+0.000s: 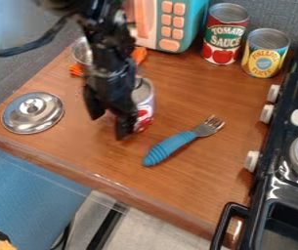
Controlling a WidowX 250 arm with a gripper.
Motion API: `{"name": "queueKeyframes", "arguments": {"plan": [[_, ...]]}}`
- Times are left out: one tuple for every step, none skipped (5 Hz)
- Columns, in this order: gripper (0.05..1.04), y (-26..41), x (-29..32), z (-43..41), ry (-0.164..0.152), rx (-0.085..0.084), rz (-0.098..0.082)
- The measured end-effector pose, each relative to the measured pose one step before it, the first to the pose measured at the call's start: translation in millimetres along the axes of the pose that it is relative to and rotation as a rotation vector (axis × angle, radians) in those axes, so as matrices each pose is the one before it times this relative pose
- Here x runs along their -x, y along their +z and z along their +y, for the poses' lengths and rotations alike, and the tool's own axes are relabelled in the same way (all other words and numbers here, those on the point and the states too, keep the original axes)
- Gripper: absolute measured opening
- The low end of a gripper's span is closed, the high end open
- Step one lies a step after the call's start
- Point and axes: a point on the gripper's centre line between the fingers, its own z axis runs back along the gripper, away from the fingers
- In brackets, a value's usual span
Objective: Move the can to the upper side of the table
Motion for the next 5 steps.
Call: {"name": "queueKeyframes", "arguments": {"plan": [[1.000, 1.01, -30.44, -1.84, 0.0226, 0.0174, 0.0000], [1.000, 2.05, -29.59, -5.32, 0.0101, 0.0060, -0.0030], [1.000, -0.72, -25.15, -3.71, 0.0108, 0.0106, 0.0101], [1.000, -0.90, -23.67, -5.60, 0.0096, 0.0051, 0.0050], [1.000, -1.02, -16.20, -2.14, 0.0161, 0.0042, 0.0048]]}}
